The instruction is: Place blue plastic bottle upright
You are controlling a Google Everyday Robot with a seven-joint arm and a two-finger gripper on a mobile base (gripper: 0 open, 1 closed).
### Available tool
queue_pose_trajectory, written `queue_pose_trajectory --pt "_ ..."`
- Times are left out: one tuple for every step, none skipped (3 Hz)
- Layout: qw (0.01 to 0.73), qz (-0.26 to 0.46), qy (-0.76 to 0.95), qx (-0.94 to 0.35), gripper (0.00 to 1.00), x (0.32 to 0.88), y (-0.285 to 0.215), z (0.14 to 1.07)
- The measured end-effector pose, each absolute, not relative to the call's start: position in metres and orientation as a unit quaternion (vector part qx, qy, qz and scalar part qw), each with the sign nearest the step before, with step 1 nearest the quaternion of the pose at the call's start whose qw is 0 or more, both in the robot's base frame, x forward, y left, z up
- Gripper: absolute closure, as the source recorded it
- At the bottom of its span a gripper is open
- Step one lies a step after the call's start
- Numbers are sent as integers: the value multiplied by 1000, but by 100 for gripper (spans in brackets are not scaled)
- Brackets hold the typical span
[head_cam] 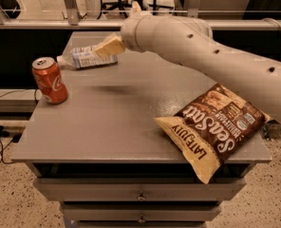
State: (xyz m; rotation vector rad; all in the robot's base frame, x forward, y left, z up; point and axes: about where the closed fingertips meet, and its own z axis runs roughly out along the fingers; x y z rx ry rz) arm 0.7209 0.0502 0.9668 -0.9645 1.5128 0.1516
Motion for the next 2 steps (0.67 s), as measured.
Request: queue_pose_trajectory --pt "592 -4 660 -462 0 706 64 1007" --pt "556 -35 686 -467 0 720 58 994"
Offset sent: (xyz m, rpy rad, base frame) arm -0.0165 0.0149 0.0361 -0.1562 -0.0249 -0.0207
